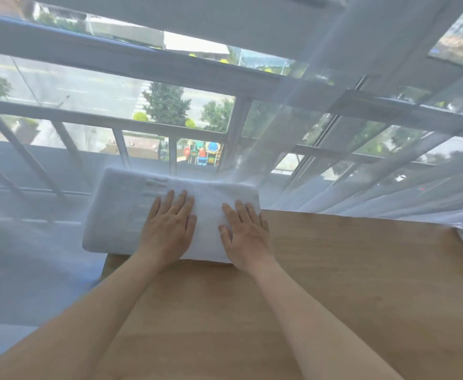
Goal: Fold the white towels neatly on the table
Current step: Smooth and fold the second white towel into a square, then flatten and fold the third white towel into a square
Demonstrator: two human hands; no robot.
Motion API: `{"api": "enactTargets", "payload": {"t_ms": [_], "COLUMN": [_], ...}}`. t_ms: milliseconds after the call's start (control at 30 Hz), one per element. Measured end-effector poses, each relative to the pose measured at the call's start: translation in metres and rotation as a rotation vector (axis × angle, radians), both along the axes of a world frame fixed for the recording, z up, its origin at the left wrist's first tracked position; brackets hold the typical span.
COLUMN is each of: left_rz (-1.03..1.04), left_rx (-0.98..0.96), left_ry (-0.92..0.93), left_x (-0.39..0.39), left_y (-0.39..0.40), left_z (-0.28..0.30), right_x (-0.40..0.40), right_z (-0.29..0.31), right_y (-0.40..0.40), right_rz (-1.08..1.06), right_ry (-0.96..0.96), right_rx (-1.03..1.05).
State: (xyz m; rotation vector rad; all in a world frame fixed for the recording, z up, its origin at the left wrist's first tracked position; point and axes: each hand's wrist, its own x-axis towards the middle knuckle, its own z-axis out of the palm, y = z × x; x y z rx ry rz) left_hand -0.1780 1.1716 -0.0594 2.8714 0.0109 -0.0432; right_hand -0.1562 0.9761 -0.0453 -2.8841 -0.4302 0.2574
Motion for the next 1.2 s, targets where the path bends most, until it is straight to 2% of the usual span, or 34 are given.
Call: {"api": "enactTargets", "payload": {"t_ms": [233, 433, 733, 967, 1200], "left_rz": [-0.009, -0.161, -0.332, -0.558, -0.697], "left_rx": [0.009, -0.122, 0.018, 0.010, 0.057], "left_ry": [0.044, 0.107, 0.202, 0.216, 0.230], "left_x": [-0.053, -0.070, -0.112, -0.142, -0.147], "left_y": [-0.061, -0.133, -0.311, -0.479, -0.591], "left_z": [-0.001, 0.015, 0.037, 0.043, 0.042], "right_x": [-0.037, -0.078, -0.151, -0.229, -0.247], "right_z": [0.004, 0.009, 0.017, 0.023, 0.028], "right_y": [-0.068, -0.153, -0.344, -0.502, -0.592], "right_rz": [-0.133, -0.276, -0.447, -0.633, -0.717], "right_ry": [0.112, 0.171, 0.178, 0.222, 0.160], "right_rx": [-0.007, 0.065, 0.134, 0.109, 0.111]}}
